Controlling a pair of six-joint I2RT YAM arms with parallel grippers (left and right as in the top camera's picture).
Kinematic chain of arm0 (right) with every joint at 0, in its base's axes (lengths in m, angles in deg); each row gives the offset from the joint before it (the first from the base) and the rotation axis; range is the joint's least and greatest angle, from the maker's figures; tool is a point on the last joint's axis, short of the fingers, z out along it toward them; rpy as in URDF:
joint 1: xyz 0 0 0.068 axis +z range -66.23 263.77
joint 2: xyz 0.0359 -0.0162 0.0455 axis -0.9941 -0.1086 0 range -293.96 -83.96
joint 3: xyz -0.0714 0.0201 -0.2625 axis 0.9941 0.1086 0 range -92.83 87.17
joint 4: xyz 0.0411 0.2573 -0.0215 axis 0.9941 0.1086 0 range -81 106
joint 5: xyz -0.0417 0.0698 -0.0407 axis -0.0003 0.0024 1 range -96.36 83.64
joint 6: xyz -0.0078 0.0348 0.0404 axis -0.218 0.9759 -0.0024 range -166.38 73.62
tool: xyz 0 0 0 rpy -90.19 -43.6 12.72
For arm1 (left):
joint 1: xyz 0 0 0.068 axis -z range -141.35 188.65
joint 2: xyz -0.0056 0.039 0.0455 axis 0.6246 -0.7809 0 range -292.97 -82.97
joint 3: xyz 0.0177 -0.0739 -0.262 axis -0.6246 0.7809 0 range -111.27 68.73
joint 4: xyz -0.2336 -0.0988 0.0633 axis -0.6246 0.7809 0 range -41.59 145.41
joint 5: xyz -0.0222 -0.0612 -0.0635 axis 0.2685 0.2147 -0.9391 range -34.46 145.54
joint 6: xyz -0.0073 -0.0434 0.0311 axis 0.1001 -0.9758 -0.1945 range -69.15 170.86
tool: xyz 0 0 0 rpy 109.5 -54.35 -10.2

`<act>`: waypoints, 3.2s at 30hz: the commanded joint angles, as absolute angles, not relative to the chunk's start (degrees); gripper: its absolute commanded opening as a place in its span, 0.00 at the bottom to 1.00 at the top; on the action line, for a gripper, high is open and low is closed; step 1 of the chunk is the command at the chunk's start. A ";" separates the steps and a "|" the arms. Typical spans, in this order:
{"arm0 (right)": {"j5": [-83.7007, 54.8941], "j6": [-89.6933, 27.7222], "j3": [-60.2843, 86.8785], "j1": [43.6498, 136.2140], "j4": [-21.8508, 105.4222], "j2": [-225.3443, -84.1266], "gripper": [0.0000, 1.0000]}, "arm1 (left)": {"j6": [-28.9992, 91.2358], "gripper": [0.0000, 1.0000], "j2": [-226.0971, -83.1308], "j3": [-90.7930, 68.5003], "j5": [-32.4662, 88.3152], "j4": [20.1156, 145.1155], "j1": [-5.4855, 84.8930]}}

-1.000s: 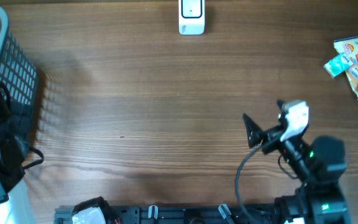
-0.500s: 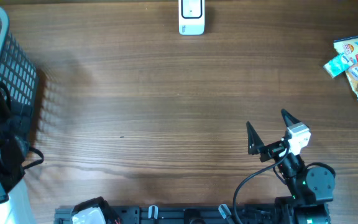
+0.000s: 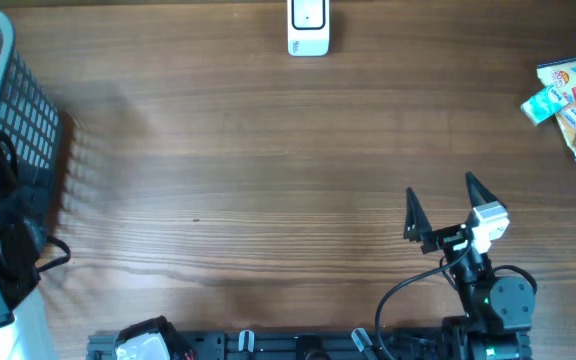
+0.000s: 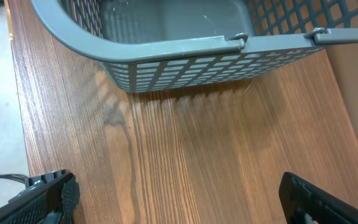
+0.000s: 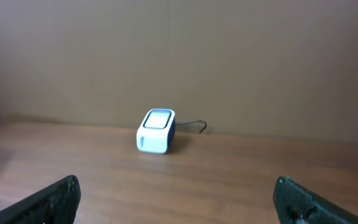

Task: Scan the item barcode

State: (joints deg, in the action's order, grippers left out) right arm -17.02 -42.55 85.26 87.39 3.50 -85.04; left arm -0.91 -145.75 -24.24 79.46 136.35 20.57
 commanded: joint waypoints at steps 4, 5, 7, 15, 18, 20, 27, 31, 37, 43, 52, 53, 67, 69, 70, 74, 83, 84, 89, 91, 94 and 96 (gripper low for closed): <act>-14.96 -41.89 86.90 84.28 2.37 -84.15 1.00 | -0.39 1.00 -145.75 -24.61 79.33 136.42 20.26; -14.90 -41.89 86.90 83.76 2.48 -84.15 1.00 | -0.39 1.00 -145.75 -24.61 79.33 136.42 20.26; -14.87 -41.89 86.90 82.66 2.89 -84.15 1.00 | -0.39 1.00 -145.75 -24.61 79.33 136.39 20.26; -11.68 -40.41 86.90 80.94 8.68 -84.15 1.00 | -0.39 1.00 -145.75 -24.61 79.33 136.42 20.26; -11.70 -40.38 86.90 80.94 8.68 -84.15 1.00 | -0.39 1.00 -145.75 -24.61 79.33 136.42 20.26; -11.70 -40.41 86.90 80.94 8.68 -84.15 1.00 | -0.39 1.00 -145.75 -24.61 79.33 136.42 20.26; -9.58 -45.13 86.88 80.78 8.97 -84.15 1.00 | -0.39 1.00 -145.75 -24.61 79.33 136.42 20.26; -9.80 -49.21 86.88 80.78 9.03 -84.15 1.00 | -0.39 1.00 -145.75 -24.61 79.33 136.39 20.26; -10.00 -49.19 86.88 80.30 9.01 -84.15 1.00 | -0.39 1.00 -145.75 -24.61 79.33 136.42 20.26; -9.98 -49.24 86.88 80.30 9.01 -84.15 1.00 | -0.39 1.00 -145.75 -24.61 79.33 136.42 20.26; -10.04 -48.73 86.88 80.33 9.01 -84.15 1.00 | -0.39 1.00 -145.75 -24.61 79.33 136.42 20.26; -10.02 -48.06 86.88 80.33 9.01 -84.15 1.00 | -0.39 1.00 -145.75 -24.61 79.33 136.42 20.26; -10.00 -47.49 86.88 80.33 8.92 -84.15 1.00 | -0.39 1.00 -145.75 -24.61 79.33 136.42 20.26; -10.00 -47.51 86.88 80.33 8.92 -84.15 1.00 | -0.39 1.00 -145.75 -24.61 79.33 136.42 20.26; -10.00 -47.51 86.88 80.33 8.92 -84.15 1.00 | -0.39 1.00 -145.75 -24.61 79.33 136.42 20.26; -10.00 -47.49 86.88 80.33 8.92 -84.17 1.00 | -0.39 1.00 -145.75 -24.61 79.33 136.42 20.26; -10.00 -47.51 86.88 80.33 8.92 -84.17 1.00 | -0.39 1.00 -145.75 -24.61 79.33 136.42 20.26; -10.00 -47.51 86.88 80.33 8.92 -84.17 1.00 | -0.39 1.00 -145.75 -24.61 79.33 136.42 20.26; -10.00 -47.49 86.88 80.33 8.92 -84.17 1.00 | -0.39 1.00 -145.75 -24.61 79.33 136.42 20.26; -10.00 -47.51 86.88 80.33 8.92 -84.17 1.00 | -0.39 1.00 -145.75 -24.61 79.33 136.42 20.26; -10.00 -47.51 86.88 80.33 8.92 -84.17 1.00 | -0.39 1.00 -145.75 -24.61 79.33 136.42 20.26; -10.00 -47.51 86.88 80.33 8.92 -84.17 1.00 | -0.39 1.00 -145.75 -24.61 79.33 136.42 20.26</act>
